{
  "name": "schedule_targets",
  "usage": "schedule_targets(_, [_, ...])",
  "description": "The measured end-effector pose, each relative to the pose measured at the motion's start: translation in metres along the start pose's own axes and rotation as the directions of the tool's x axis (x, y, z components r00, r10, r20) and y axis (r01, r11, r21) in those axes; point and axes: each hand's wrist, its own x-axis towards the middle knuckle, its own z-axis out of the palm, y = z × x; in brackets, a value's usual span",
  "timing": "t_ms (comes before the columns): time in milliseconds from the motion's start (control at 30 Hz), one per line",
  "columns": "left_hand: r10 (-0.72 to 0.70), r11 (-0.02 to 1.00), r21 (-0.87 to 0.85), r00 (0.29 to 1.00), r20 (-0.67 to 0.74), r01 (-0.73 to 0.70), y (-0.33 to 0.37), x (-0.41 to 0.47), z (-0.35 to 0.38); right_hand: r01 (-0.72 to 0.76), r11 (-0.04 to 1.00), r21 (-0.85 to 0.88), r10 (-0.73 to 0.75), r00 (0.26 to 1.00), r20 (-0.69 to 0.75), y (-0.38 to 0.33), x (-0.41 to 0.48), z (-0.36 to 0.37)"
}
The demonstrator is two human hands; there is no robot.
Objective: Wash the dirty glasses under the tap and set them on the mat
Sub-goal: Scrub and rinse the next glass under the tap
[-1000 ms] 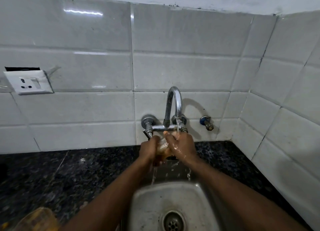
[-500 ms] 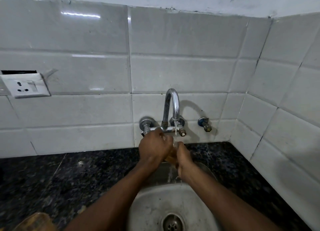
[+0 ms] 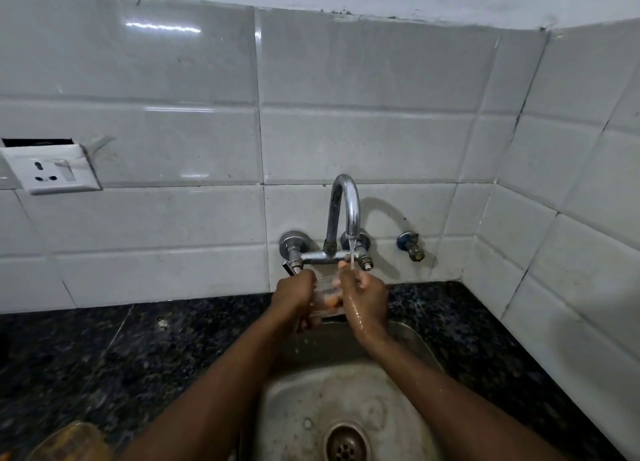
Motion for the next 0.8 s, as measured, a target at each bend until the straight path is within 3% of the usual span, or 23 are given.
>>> schedule_targets(67, [0.056,0.987,-0.152,0.998,0.029,-0.051,-0.005,-0.001,-0.002,0.043,0.999,-0.025,-0.042,0.997,0.060,-0.002,0.000,-0.001])
schedule_targets(100, [0.196,0.966,-0.158,0.979,-0.061,-0.203,-0.010,0.001,0.000,0.001,1.000,-0.011,0.000,0.997,0.073,-0.005,0.004,-0.002])
schedule_targets(133, [0.399,0.908,-0.067,0.901,-0.172,-0.415,-0.015,0.002,0.002,-0.083,0.996,0.035,0.080,0.994,0.075,-0.006,0.008,-0.001])
schedule_targets(167, [0.602,0.796,0.095,0.763,-0.235,-0.598,-0.021,0.001,0.004,-0.172,0.981,0.086,0.165,0.983,0.078,-0.008,0.012,0.000])
schedule_targets(200, [0.692,0.720,0.198,0.669,-0.272,-0.665,-0.025,0.001,0.007,-0.228,0.966,0.121,0.219,0.972,0.082,-0.011,0.012,0.001])
schedule_targets(233, [0.680,0.732,0.226,0.673,-0.291,-0.642,-0.025,0.004,0.006,-0.210,0.972,0.104,0.202,0.976,0.084,-0.011,0.011,0.002])
schedule_targets(267, [0.555,0.831,0.139,0.783,-0.282,-0.539,-0.019,0.006,0.003,-0.135,0.990,0.042,0.130,0.987,0.093,-0.010,0.008,0.002])
schedule_targets(300, [0.362,0.930,0.018,0.909,-0.206,-0.366,-0.012,0.006,-0.001,-0.025,0.999,-0.032,0.028,0.993,0.115,-0.008,0.004,0.002])
schedule_targets(333, [0.146,0.985,-0.088,0.989,-0.036,-0.149,-0.007,0.004,-0.005,0.068,0.993,-0.092,-0.054,0.988,0.141,-0.008,-0.001,0.002])
schedule_targets(367, [0.029,0.992,-0.126,0.995,0.092,-0.017,-0.002,0.000,-0.007,0.112,0.986,-0.124,-0.091,0.983,0.161,-0.007,-0.005,0.001])
schedule_targets(400, [0.035,0.991,-0.135,0.995,0.095,-0.022,-0.003,0.000,-0.007,0.108,0.988,-0.113,-0.089,0.984,0.155,-0.006,-0.005,0.001])
schedule_targets(433, [0.136,0.983,-0.126,0.991,0.001,-0.135,-0.005,0.003,-0.004,0.051,0.996,-0.077,-0.042,0.993,0.113,-0.004,-0.003,0.001])
schedule_targets(467, [0.329,0.938,-0.055,0.931,-0.155,-0.341,-0.010,0.004,0.000,-0.044,0.999,-0.017,0.046,0.997,0.070,-0.004,0.002,0.002])
schedule_targets(500, [0.530,0.845,0.085,0.810,-0.251,-0.527,-0.015,0.000,0.003,-0.147,0.987,0.057,0.145,0.989,0.043,-0.006,0.006,0.002])
schedule_targets(533, [0.649,0.760,0.197,0.709,-0.277,-0.619,-0.019,-0.002,0.005,-0.209,0.972,0.112,0.205,0.978,0.042,-0.011,0.008,0.002])
schedule_targets(567, [0.659,0.752,0.215,0.699,-0.277,-0.623,-0.019,0.000,0.007,-0.181,0.979,0.096,0.177,0.983,0.050,-0.010,0.010,0.001])
schedule_targets(633, [0.358,0.930,-0.020,0.917,-0.174,-0.367,-0.007,0.000,0.003,0.081,0.989,-0.126,-0.066,0.991,0.116,-0.005,0.008,-0.005])
schedule_targets(667, [0.141,0.979,-0.143,0.990,-0.027,-0.143,-0.003,-0.001,-0.001,0.221,0.946,-0.237,-0.182,0.967,0.177,-0.003,0.006,-0.007])
schedule_targets(700, [0.009,0.977,-0.212,0.995,0.101,0.013,-0.001,-0.002,-0.003,0.294,0.909,-0.295,-0.237,0.947,0.215,0.000,0.006,-0.009])
schedule_targets(733, [-0.019,0.974,-0.221,0.991,0.133,0.048,-0.003,-0.002,-0.002,0.288,0.913,-0.289,-0.231,0.949,0.215,0.001,0.006,-0.010])
schedule_targets(767, [0.039,0.978,-0.208,0.997,0.071,-0.023,-0.007,0.000,0.001,0.222,0.945,-0.241,-0.179,0.966,0.185,0.000,0.006,-0.010])
schedule_targets(800, [0.195,0.969,-0.142,0.978,-0.067,-0.203,-0.013,0.003,0.005,0.093,0.983,-0.157,-0.071,0.987,0.142,-0.001,0.007,-0.008])
